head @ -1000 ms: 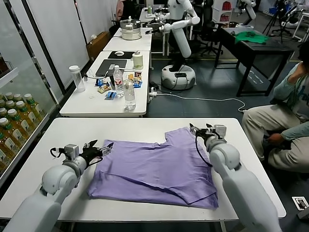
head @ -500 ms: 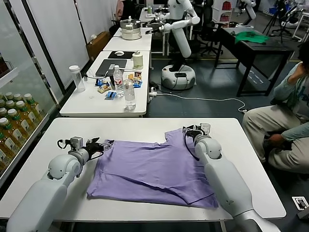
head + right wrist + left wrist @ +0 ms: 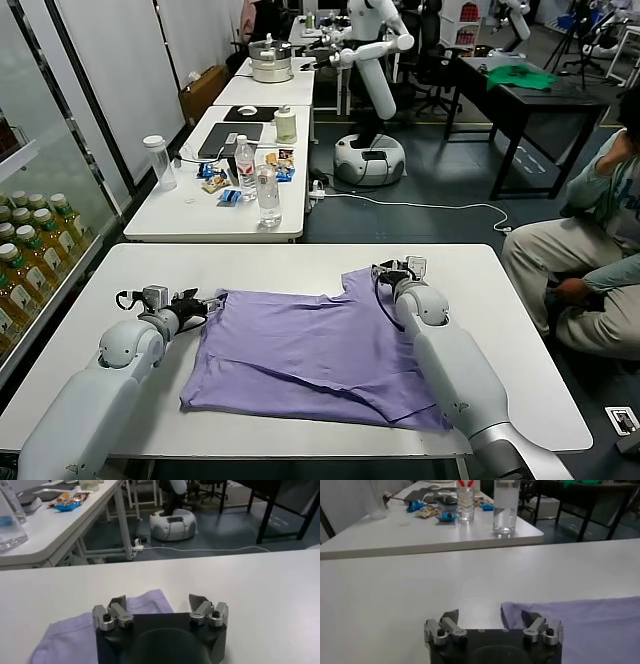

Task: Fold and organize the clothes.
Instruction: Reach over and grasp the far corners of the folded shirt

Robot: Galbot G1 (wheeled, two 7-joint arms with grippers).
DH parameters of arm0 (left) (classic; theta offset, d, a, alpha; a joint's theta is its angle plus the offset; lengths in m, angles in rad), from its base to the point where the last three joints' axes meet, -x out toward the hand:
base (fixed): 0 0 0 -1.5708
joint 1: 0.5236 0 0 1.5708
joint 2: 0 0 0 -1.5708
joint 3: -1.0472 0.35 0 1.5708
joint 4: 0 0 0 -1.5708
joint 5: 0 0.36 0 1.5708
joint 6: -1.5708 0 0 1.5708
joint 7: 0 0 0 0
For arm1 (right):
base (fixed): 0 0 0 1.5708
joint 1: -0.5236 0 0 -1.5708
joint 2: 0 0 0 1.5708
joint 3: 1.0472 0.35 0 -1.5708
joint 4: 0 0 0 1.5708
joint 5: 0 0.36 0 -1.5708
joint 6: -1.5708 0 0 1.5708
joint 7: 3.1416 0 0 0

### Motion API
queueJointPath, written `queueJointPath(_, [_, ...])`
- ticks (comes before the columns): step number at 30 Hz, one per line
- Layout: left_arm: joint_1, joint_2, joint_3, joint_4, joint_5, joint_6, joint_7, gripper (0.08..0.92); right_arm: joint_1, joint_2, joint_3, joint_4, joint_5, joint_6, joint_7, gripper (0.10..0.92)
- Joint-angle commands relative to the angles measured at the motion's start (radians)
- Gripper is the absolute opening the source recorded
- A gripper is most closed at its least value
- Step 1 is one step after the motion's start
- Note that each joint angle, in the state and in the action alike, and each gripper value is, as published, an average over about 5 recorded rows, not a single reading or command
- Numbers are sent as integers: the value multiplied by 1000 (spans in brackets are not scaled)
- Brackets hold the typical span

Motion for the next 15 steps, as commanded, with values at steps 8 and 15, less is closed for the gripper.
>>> queueJointPath(8, [-8, -4, 9, 27, 5, -32, 19, 537, 8, 9, -1, -29, -7, 11, -18, 526])
queueJointPath(15, [3, -7, 7, 16, 6, -31, 35, 346, 3, 8, -1, -24, -10, 17, -24, 327])
